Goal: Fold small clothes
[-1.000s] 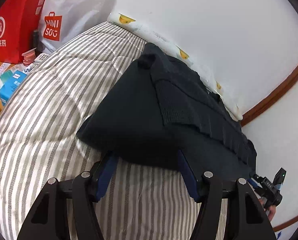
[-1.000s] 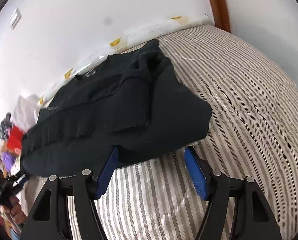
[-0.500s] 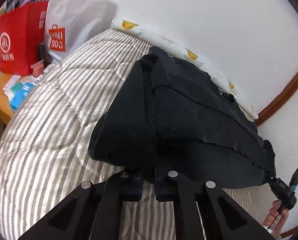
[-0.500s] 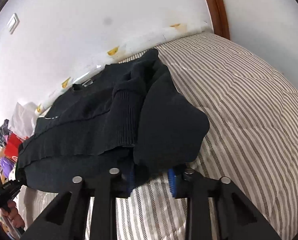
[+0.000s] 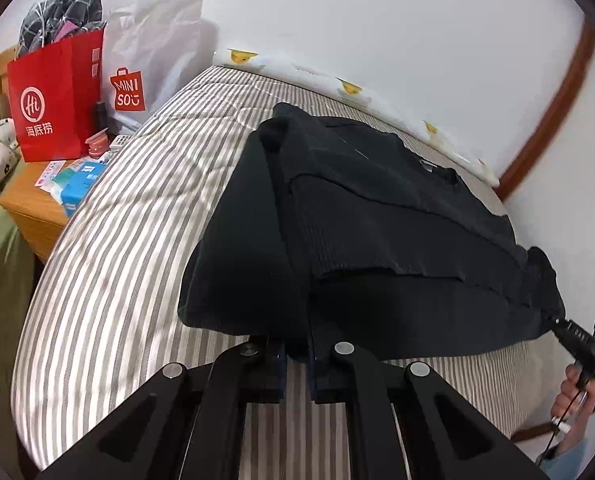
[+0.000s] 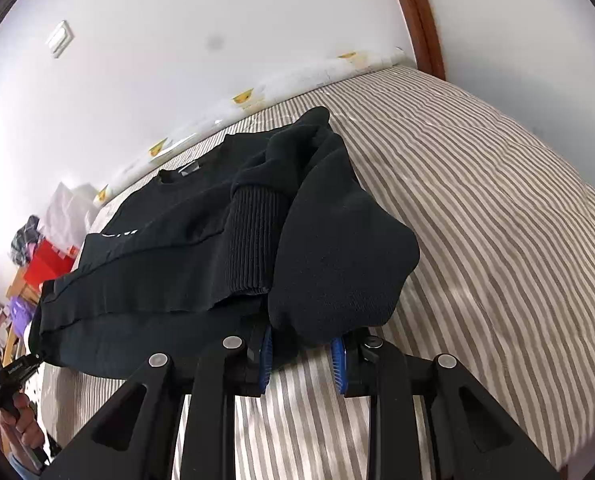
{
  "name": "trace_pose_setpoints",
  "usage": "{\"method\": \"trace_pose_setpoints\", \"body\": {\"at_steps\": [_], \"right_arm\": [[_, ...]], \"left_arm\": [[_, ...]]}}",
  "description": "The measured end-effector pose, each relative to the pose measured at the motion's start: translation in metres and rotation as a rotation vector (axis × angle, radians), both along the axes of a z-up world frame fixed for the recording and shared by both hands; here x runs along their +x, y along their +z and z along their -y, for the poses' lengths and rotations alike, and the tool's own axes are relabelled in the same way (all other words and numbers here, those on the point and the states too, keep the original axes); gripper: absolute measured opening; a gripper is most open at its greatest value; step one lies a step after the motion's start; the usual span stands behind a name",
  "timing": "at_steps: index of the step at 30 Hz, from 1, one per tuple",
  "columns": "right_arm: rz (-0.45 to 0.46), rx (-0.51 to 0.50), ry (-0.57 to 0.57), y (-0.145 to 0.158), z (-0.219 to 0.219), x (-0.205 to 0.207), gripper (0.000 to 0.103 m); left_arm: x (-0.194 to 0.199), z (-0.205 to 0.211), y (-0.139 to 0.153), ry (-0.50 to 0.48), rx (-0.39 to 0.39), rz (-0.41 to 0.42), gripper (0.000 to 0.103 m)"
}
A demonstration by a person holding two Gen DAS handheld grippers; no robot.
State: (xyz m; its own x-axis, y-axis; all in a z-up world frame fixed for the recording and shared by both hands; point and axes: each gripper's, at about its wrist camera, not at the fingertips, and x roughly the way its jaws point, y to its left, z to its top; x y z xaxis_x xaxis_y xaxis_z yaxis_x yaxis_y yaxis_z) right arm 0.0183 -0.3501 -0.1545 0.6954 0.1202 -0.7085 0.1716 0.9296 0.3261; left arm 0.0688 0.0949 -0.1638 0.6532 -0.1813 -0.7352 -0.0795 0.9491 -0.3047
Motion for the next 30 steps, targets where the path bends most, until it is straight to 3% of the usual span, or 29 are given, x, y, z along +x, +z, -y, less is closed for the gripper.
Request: {"method": "trace_pose_setpoints", "body": {"at_steps": [7,11,18,23,26,30], "right_arm": [[-0.011,-0.073,0.021,-0.002,-0.001,-0.05,0.025],[-0.042,-0.096,0.0,-0.001,0.004,-0.067,0.033],[-0.002,-0.347,-0.013,0.031,-0.018,-0.09,0.033],[0.038,-0.314,0.02,0.043,-0.04,-0.084,0.033],[0.018,-0.262,0.115,0.031,-0.059,-0.075,0.032],[-0.018,-0.256,0.128,0.008,-0.07,-0.058,0.022]], "left_arm": [[-0.04,0.013,-0.001,-0.048,0.049,0.003,0.008],[-0.048,0.016,-0.001,-0.085,0.083,-0.006,0.01],[-0.08,0.026,0.019,-0.148,0.162,0.079,0.022],[-0.078,0.035,0.024,-0.162,0.136,0.11,0.023],[-0.066,0.044,0.022,-0.164,0.129,0.098,0.023],[-0.054,0.056,0.017,-0.173,0.143,0.105,0.023]]}}
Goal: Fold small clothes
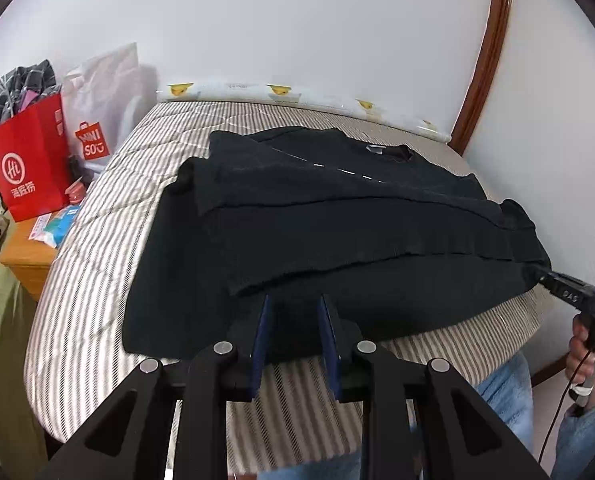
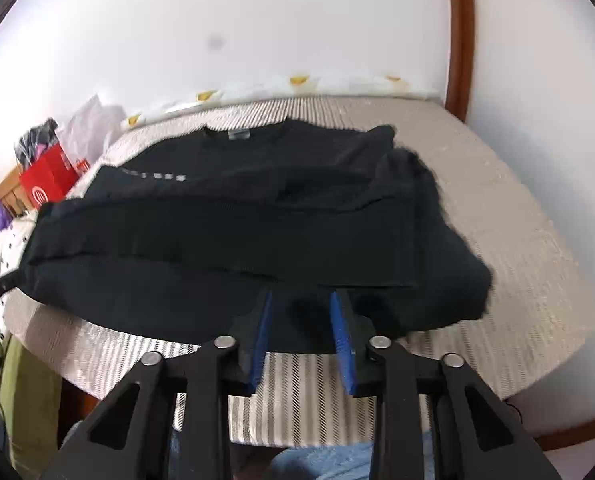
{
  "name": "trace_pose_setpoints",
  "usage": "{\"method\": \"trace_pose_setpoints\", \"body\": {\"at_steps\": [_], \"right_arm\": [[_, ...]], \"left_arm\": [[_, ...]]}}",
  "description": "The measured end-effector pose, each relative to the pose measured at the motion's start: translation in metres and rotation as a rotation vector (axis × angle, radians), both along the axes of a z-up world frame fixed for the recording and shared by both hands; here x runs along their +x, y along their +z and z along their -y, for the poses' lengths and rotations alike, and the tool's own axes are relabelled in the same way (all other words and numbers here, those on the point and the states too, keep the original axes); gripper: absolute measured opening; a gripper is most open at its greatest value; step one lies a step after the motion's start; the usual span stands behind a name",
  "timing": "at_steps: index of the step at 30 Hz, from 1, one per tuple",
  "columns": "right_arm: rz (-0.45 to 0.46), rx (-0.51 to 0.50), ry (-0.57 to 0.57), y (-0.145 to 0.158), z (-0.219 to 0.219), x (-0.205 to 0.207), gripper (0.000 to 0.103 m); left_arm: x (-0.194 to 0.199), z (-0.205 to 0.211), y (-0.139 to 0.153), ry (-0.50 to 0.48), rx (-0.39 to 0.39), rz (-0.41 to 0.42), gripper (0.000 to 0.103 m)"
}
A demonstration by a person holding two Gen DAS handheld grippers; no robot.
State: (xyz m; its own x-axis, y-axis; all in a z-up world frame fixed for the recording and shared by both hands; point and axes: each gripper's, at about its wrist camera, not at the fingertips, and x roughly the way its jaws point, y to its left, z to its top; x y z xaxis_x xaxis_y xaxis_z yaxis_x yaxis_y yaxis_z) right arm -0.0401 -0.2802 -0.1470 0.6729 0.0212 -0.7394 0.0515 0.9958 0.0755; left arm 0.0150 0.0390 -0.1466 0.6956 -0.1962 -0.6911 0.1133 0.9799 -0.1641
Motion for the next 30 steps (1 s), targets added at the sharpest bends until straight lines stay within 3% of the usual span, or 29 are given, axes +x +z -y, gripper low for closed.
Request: {"method": "trace_pose_setpoints", "body": {"at_steps": [5,9,23,30], "right_arm": [[-0.015,0.045,-0.007,-0.015,0.01,0.007,0.018],[-0.014,0.056,-0.022,-0.016,0.015,0.006,0.006],[-0.009,-0.015,-0.056,-0.004,0.011,0.06,0.005],[0.004,0.059,-0.121,0.003,0.028,0.102,0.005]], "left_arm": [[0.016,0.005,-0.013,0.001,0.024,-0.027,0.016],[0.025,0.003,-0.023,0.018,0.023,-0.05,0.013],[0.063,0.005,0.001,0.035,0.091,-0.014,0.013],[0.105,0.003,0.01,0.039,0.079,0.008,0.013]]}}
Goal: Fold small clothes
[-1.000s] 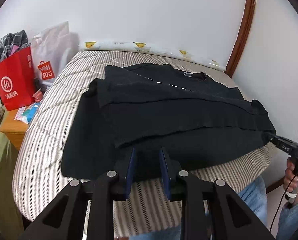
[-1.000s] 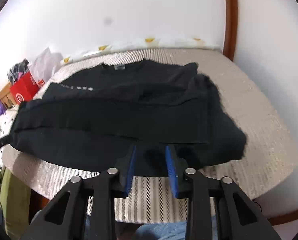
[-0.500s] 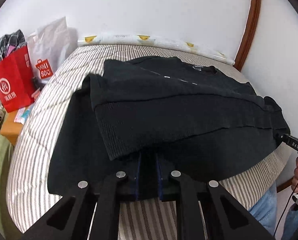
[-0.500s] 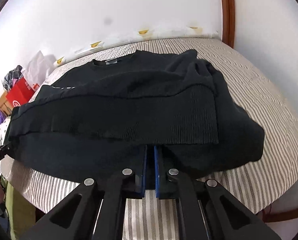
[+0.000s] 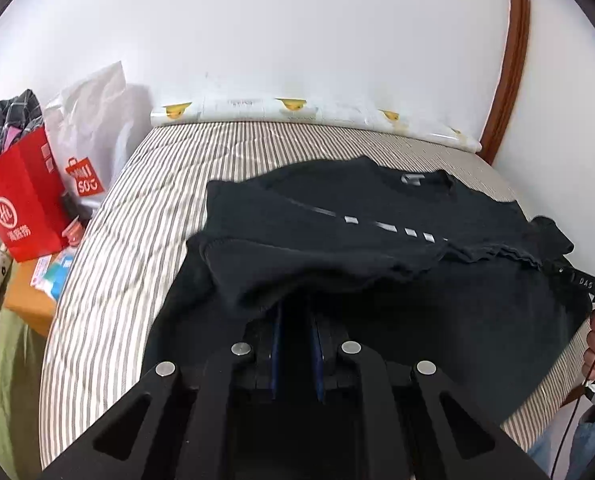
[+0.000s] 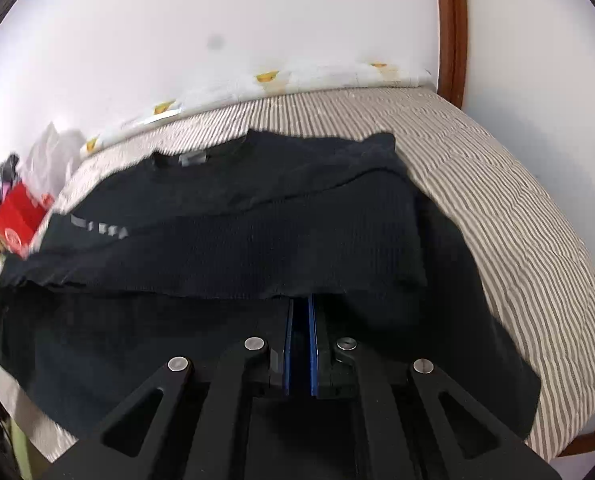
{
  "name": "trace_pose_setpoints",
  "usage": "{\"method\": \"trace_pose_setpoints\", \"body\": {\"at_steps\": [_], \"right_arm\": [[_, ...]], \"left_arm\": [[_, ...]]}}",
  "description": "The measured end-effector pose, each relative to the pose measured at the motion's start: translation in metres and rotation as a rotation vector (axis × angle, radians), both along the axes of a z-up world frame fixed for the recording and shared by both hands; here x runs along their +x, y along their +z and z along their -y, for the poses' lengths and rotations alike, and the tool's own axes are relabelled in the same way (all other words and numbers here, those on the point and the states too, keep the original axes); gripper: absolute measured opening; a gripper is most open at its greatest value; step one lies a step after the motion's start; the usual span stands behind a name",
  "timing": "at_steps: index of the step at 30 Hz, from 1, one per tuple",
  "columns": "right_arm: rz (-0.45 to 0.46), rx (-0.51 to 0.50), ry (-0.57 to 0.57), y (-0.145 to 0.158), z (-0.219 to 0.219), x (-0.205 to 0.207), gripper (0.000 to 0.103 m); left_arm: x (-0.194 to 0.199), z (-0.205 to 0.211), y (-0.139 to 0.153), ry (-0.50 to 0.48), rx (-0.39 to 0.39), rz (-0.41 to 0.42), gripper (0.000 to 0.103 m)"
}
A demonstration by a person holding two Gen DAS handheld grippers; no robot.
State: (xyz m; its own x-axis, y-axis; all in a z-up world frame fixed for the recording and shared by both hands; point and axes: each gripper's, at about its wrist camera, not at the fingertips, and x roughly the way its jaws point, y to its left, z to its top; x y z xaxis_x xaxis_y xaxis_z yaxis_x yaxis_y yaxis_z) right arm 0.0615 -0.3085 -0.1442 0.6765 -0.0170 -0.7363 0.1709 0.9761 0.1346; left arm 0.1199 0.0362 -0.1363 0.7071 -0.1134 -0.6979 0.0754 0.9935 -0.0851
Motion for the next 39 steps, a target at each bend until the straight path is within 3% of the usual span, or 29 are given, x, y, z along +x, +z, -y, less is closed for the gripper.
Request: {"method": "trace_pose_setpoints", "body": {"at_steps": [9,15,19,21,24,27,31,37,39], "right_arm": [[-0.017,0.017,-0.07,0.01,0.026,0.055,0.01],[0.009,-0.023,-0.046,0.026,0.027,0.078,0.012],[-0.002,-0.112,-0.025,0.027,0.024,0.087,0.028],[0.019,-0.149,-0.018,0.029,0.026,0.087,0.047],[0.025,-0.152,-0.001,0.031,0.035,0.091,0.054],[-0.017,-0.148,0.023,0.027,0.042,0.101,0.056],[-0.001,-0.133,0.067,0.029,0.044,0.107,0.059],[0.135,-0.019,0.058,0.064,0.055,0.104,0.059],[0.126,-0.027,0.063,0.07,0.058,0.105,0.059]], "left_arm": [[0.064,-0.013,0.007,0.034,-0.066,-0.014,0.013],[0.074,-0.025,0.021,0.065,-0.037,0.006,0.016],[0.081,-0.04,0.012,0.056,-0.037,-0.04,0.033],[0.085,-0.044,0.006,0.053,-0.025,-0.055,0.036],[0.094,-0.05,-0.002,0.049,-0.03,-0.083,0.036],[0.103,-0.054,-0.007,0.042,-0.066,-0.102,0.036],[0.112,-0.051,-0.015,0.043,-0.069,-0.125,0.036],[0.113,-0.051,-0.021,0.043,-0.078,-0.146,0.036],[0.112,-0.051,-0.019,0.039,-0.085,-0.141,0.036]]}}
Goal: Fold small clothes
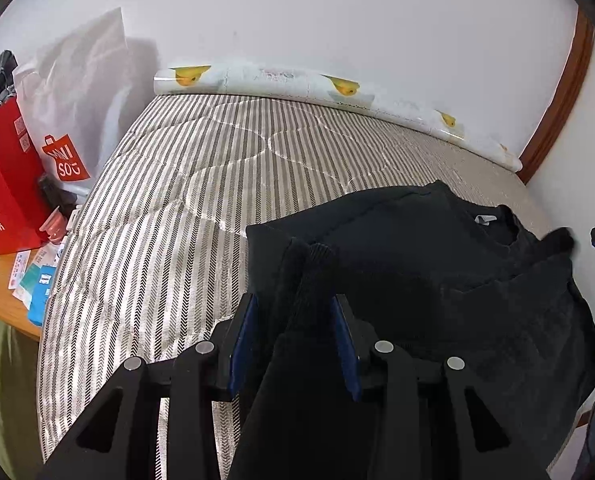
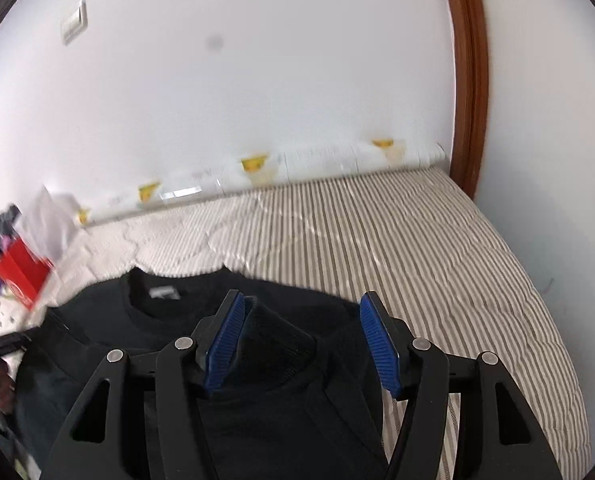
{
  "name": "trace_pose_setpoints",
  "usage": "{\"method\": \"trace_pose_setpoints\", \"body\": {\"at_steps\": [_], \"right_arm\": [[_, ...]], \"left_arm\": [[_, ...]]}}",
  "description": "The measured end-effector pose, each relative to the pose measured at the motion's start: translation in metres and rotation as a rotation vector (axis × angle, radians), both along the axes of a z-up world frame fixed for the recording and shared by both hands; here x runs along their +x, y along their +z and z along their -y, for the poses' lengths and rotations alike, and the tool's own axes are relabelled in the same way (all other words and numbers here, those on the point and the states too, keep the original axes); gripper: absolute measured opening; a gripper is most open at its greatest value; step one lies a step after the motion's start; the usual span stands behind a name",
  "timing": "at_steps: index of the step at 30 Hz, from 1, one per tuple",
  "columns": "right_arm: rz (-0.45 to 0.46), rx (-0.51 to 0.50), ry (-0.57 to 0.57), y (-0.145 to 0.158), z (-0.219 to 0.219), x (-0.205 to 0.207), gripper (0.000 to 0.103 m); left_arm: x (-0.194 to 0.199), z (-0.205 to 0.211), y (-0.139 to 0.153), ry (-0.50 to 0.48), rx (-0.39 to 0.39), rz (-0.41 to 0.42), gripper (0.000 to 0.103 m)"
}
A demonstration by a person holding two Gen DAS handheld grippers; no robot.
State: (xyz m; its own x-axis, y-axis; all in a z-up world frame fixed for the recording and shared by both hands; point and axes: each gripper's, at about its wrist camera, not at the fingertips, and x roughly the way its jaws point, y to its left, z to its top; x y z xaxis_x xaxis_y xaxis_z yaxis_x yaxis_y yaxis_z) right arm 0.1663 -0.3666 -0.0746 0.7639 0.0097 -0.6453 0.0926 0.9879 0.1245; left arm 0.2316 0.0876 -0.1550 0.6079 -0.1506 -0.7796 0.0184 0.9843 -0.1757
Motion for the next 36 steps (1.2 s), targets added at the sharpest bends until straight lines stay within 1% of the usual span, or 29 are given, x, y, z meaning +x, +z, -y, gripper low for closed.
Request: {"method": "trace_pose_setpoints", "body": {"at_steps": [2,3,7,9,11,13,14,16,17,19,20,22,24,26,27,29,31,32,34,36], "right_arm": [[-0.017,-0.019,0.007,-0.001,0.002,0.001,0.059],[-0.044,-0.026,0.028,-0.006,0.002,0.002,0.059],[-0.143,-0.068,0.102,-0.034,-0.01,0.013,0.059],[-0.175,-0.087,0.124,-0.046,-0.018,0.022,0.059],[-0.207,-0.091,0.122,-0.057,-0.022,0.034,0.059],[-0.254,-0.106,0.114,-0.07,-0.026,0.049,0.053],[-0.266,-0.118,0.112,-0.074,-0.028,0.054,0.043],[-0.264,-0.152,0.111,-0.078,-0.03,0.056,0.035],[-0.258,-0.168,0.118,-0.079,-0.031,0.055,0.024],[-0.231,-0.155,0.131,-0.073,-0.028,0.049,0.02],[-0.189,-0.146,0.127,-0.067,-0.024,0.041,0.018],[-0.135,-0.122,0.102,-0.056,-0.012,0.032,0.018],[-0.123,-0.096,0.075,-0.054,-0.001,0.03,0.018],[-0.149,-0.094,0.057,-0.061,0.004,0.039,0.018],[-0.167,-0.093,0.054,-0.065,0.005,0.044,0.018],[-0.212,-0.1,0.05,-0.076,0.003,0.051,0.018],[-0.222,-0.117,0.048,-0.08,0.001,0.053,0.018],[-0.219,-0.124,0.049,-0.079,0.0,0.052,0.019],[-0.222,-0.123,0.05,-0.078,0.001,0.052,0.02],[-0.23,-0.12,0.047,-0.078,0.001,0.051,0.022]], "left_arm": [[-0.002,0.0,0.003,-0.009,-0.004,0.012,0.036],[-0.002,0.0,0.004,-0.013,-0.004,0.015,0.036],[0.0,0.003,0.0,-0.02,0.006,0.0,0.036],[0.001,0.005,-0.001,-0.021,0.013,-0.005,0.035],[0.001,0.005,-0.001,-0.021,0.017,-0.005,0.035],[0.003,0.004,-0.001,-0.019,0.021,-0.005,0.033],[0.004,0.004,-0.002,-0.016,0.027,-0.009,0.031],[0.006,0.004,-0.003,-0.009,0.04,-0.018,0.016],[0.006,0.004,-0.002,-0.005,0.044,-0.013,0.015],[0.003,0.003,0.002,0.003,0.05,0.013,0.01],[0.002,0.004,0.003,0.005,0.048,0.019,0.009],[0.003,0.004,0.004,0.001,0.037,0.023,0.007],[0.006,0.008,0.004,-0.001,0.061,0.03,0.006],[0.009,0.009,0.005,0.017,0.085,0.038,0.006],[0.011,0.008,0.005,0.016,0.076,0.036,0.006],[0.012,0.005,0.006,0.003,0.027,0.022,0.006],[0.008,0.003,0.009,-0.026,-0.017,0.033,0.006],[0.006,0.003,0.01,-0.042,-0.026,0.039,0.007],[0.005,0.006,0.01,-0.054,-0.003,0.043,0.014],[0.007,0.009,0.008,-0.058,0.024,0.031,0.016]]}}
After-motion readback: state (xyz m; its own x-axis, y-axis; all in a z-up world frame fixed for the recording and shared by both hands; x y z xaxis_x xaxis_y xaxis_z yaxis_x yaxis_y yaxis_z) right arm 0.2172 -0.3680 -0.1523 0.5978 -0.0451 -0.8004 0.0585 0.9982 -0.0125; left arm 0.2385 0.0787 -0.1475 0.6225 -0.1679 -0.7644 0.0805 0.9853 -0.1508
